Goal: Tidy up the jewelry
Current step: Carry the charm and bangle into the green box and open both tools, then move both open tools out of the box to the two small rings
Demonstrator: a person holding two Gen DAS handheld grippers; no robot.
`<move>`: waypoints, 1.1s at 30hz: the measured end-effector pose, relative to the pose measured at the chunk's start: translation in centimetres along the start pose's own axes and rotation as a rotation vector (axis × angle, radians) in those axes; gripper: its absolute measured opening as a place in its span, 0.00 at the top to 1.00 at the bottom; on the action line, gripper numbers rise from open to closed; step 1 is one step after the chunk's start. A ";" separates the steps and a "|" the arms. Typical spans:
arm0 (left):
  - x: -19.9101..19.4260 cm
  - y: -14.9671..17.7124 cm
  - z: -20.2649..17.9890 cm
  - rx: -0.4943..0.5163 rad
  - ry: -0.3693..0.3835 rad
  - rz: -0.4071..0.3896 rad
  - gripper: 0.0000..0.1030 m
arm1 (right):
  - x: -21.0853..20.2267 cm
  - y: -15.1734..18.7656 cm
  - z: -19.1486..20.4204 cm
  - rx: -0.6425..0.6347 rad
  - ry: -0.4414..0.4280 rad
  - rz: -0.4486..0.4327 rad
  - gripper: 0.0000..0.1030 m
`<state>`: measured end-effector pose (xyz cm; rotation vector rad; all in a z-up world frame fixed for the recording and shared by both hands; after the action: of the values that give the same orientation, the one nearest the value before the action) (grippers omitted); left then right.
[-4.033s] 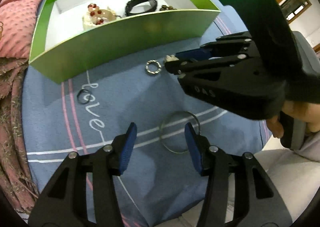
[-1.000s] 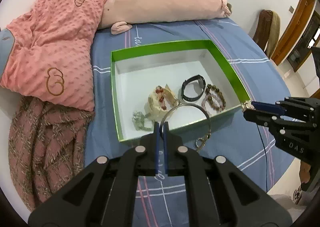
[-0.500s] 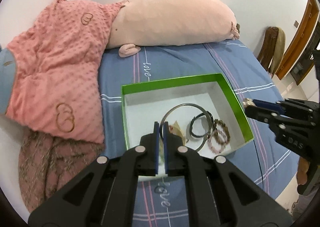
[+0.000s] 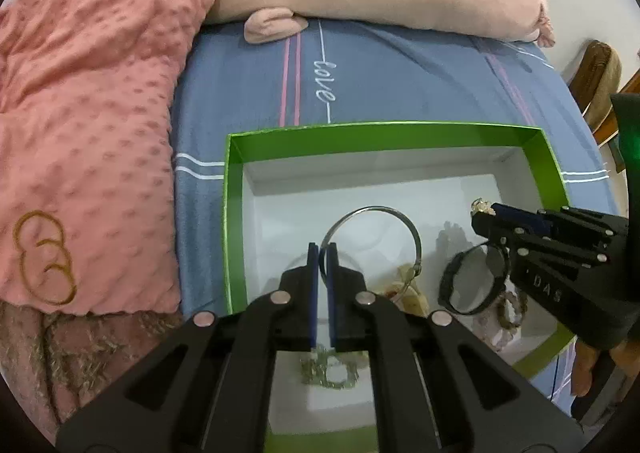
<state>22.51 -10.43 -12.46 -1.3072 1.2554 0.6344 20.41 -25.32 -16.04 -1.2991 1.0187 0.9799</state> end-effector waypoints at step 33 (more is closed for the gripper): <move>-3.8 15.2 0.9 -0.023 0.019 0.022 0.74 | -6.3 16.5 5.3 -0.244 -0.132 -0.038 0.53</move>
<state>7.88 -4.99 -14.49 -1.3228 1.2827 0.6552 3.01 -19.45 -14.40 -1.4260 0.7883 1.1717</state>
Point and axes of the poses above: each gripper's, at about its wrist camera, not at the fingertips, and x roughly the way its jaws point, z to its left, y to its underside, the point moved 3 cm from there along x, roughly the way its jaws point, and after that the axes turned 9 degrees about y, right-handed, at the moved point
